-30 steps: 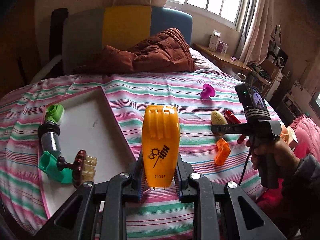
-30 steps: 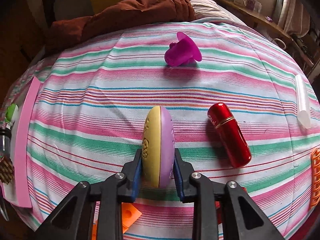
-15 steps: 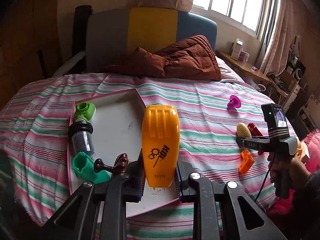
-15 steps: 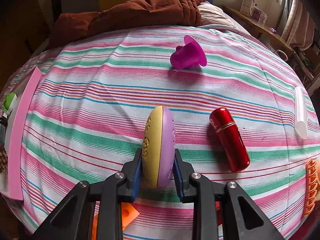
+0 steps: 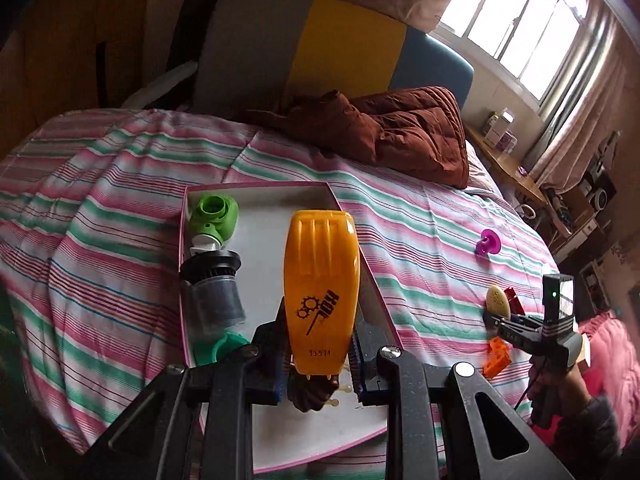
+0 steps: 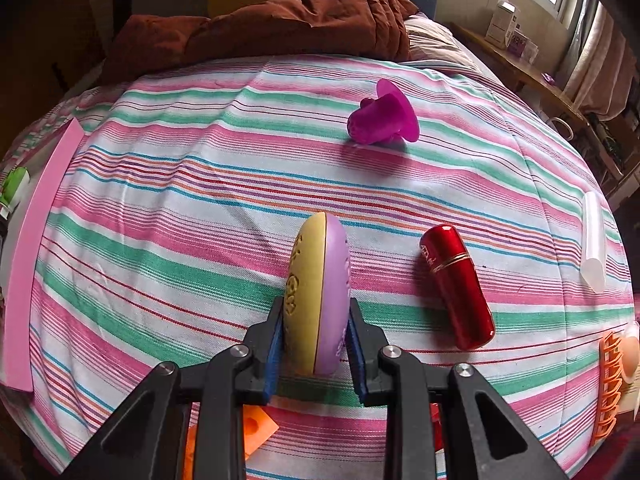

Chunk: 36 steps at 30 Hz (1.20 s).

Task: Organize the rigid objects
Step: 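Lower the orange toy into the tray, open the left gripper while the right holds the oval toy, then hold the yellow-purple oval toy with the right gripper above the bed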

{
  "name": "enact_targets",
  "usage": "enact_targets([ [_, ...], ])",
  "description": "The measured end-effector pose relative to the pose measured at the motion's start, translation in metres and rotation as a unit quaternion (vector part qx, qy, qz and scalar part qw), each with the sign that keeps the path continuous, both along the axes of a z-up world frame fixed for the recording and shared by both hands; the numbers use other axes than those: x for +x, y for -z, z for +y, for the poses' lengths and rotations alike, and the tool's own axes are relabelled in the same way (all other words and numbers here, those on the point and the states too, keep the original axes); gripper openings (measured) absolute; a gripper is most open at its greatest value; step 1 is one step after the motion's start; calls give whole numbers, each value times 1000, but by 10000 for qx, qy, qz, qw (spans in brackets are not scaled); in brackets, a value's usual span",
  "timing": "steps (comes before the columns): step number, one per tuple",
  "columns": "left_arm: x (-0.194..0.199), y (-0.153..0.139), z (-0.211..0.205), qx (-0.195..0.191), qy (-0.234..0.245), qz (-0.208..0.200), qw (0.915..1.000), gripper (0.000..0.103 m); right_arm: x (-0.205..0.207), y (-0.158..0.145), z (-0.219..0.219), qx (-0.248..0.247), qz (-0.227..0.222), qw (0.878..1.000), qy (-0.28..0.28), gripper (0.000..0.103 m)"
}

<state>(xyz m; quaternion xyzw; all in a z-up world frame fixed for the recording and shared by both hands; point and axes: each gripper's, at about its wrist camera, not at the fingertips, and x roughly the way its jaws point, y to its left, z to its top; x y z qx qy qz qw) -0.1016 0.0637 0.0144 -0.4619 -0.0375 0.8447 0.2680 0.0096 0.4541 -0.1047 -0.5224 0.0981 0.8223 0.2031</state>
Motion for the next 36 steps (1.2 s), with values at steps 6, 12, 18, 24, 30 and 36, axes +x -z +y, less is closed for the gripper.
enact_targets([
  [6, -50, 14, 8, -93, 44, -347, 9993, 24, -1, 0, -2, 27, -26, 10000, -16, 27],
  [12, -98, 47, 35, -275, 85, -963, 9949, 24, 0, -1, -3, 19, -31, 10000, -17, 27],
  [18, -135, 74, 53, -730, -147, -1175, 9903, 24, -1, -1, -2, 27, -46, 10000, -44, 27],
  [24, -144, 83, 52, -951, -244, -1155, 9884, 27, -2, -1, -3, 18, -41, 10000, -36, 27],
  [30, -113, 56, 36, -1005, -252, -556, 9931, 50, -1, 0, -2, -73, -13, 10000, 33, 27],
  [36, -61, 30, 27, -1002, -185, 105, 9947, 51, 0, 0, 4, -177, 37, 9998, 104, 27],
])
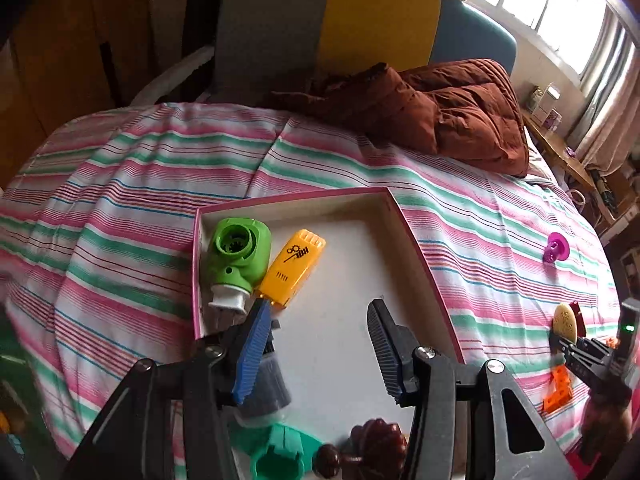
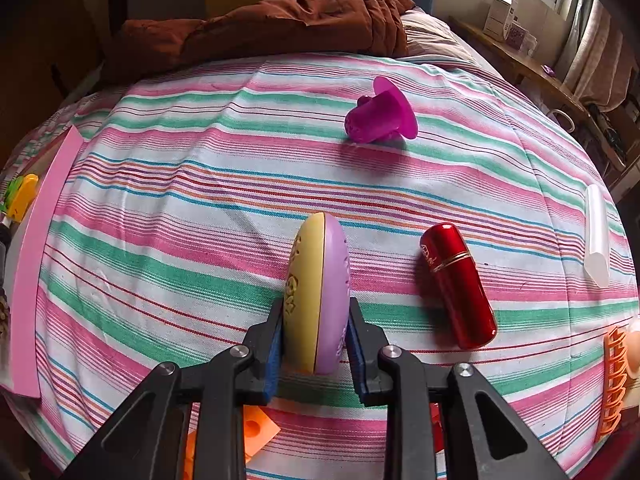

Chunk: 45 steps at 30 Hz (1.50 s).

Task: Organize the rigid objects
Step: 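Hold the yellow-purple oval toy with the right gripper above the bed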

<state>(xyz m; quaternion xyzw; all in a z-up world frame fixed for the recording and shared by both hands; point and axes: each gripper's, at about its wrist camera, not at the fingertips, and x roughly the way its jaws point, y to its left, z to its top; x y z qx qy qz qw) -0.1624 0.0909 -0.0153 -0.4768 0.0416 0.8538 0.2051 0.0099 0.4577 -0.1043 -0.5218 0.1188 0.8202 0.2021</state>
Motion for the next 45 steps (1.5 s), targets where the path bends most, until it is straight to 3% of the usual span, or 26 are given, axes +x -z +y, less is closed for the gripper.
enact_targets([
  [3, 34, -11, -2, -29, 50, 454, 9990, 52, 0, 0, 0, -13, 16, 10000, 22, 27],
  [6, 65, -20, -1, 15, 114, 785, 9968, 63, 1, 0, 1, -69, 39, 9999, 70, 28],
  [16, 119, -23, 3, -72, 239, 1167, 9929, 64, 2, -3, 7, -338, 217, 9987, 315, 28],
  [31, 137, -13, -3, -224, 222, 1146, 9929, 64, -3, -4, 6, -326, 320, 9984, 336, 34],
  [34, 137, -11, -5, -240, 197, 1125, 9932, 64, -3, -3, 2, -165, 264, 9992, 251, 28],
  [37, 138, -10, -7, -248, 178, 1102, 9934, 64, -5, -2, -5, 103, 158, 9997, 140, 28],
  [45, 141, -6, -14, -260, 135, 1068, 9939, 64, -4, -3, -10, 215, 127, 9997, 82, 28],
])
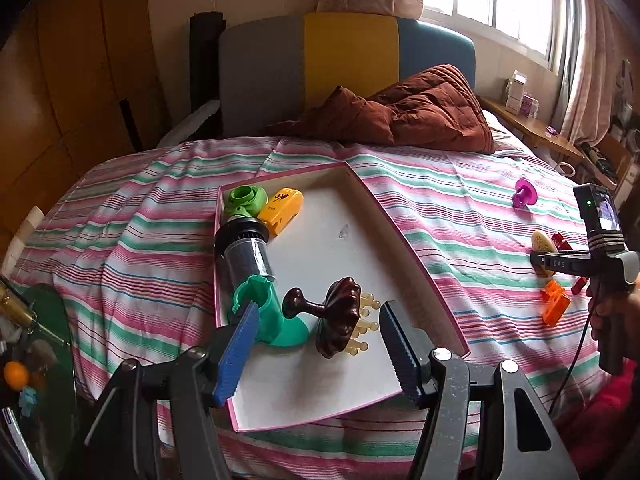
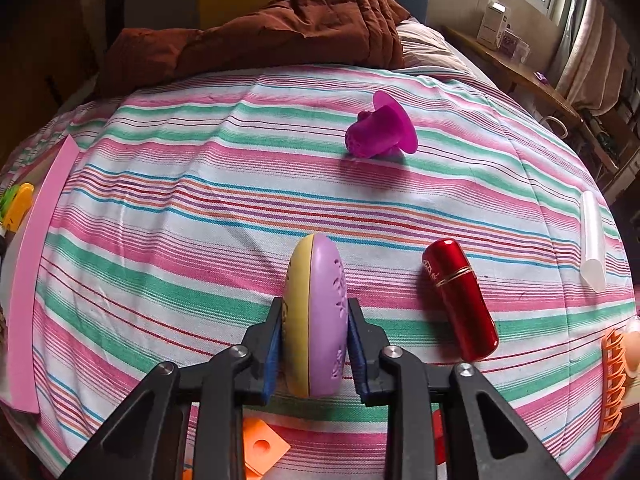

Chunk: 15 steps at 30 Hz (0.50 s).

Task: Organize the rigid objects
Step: 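Hold the yellow-purple oval toy with the right gripper above the bed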

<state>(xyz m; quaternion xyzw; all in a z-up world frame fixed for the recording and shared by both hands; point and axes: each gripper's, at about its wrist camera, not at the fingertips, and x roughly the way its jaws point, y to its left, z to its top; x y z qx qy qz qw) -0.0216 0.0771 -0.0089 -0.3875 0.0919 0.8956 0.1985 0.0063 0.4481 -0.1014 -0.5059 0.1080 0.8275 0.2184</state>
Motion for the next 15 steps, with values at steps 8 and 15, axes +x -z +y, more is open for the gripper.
enact_targets([
  [8, -2, -1, -20, 48, -227, 44, 9997, 64, 0, 0, -10, -365, 150, 9987, -316, 28],
  [15, -5, -1, -49, 100, -533, 58, 9985, 64, -2, 2, -24, -327, 157, 9982, -476, 28],
])
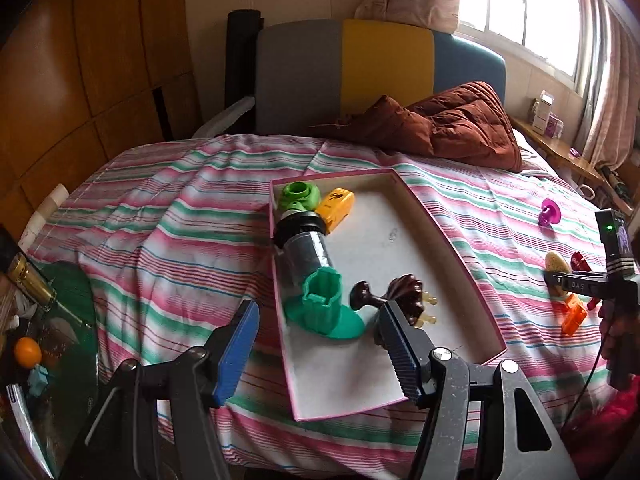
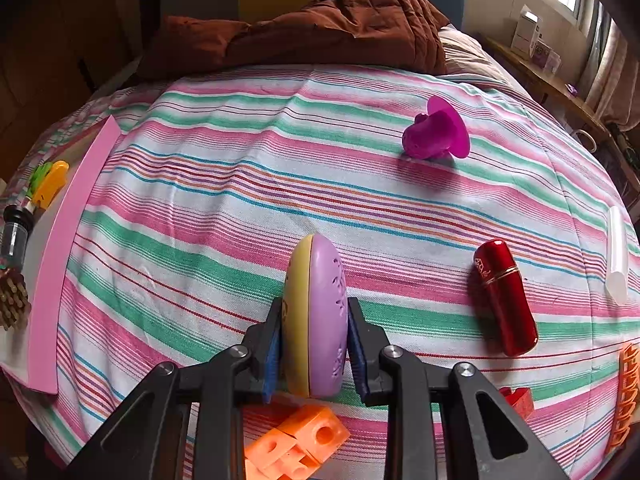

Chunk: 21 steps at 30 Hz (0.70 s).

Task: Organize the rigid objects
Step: 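Hold the yellow-purple oval toy with the right gripper above the bed, then carry the oval toy into the tray and open the right gripper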

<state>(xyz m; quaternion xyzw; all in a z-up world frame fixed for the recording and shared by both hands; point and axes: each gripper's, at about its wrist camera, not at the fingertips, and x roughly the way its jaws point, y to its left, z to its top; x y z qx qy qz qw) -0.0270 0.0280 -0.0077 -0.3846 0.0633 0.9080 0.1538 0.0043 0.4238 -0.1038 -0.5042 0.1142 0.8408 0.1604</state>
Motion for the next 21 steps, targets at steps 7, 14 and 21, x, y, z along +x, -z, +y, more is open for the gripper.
enact_targets([
  [7, -1, 6, -21, 131, -202, -88, 9997, 64, -4, -3, -3, -69, -76, 9996, 252, 28],
  [14, -3, 6, -33, 241, -305, -90, 9992, 64, -17, -26, -35, -313, 219, 9993, -23, 28],
  [21, -5, 7, -41, 292, -383, -110, 9988, 64, -46, -60, -92, -452, 595, 9941, -793, 28],
])
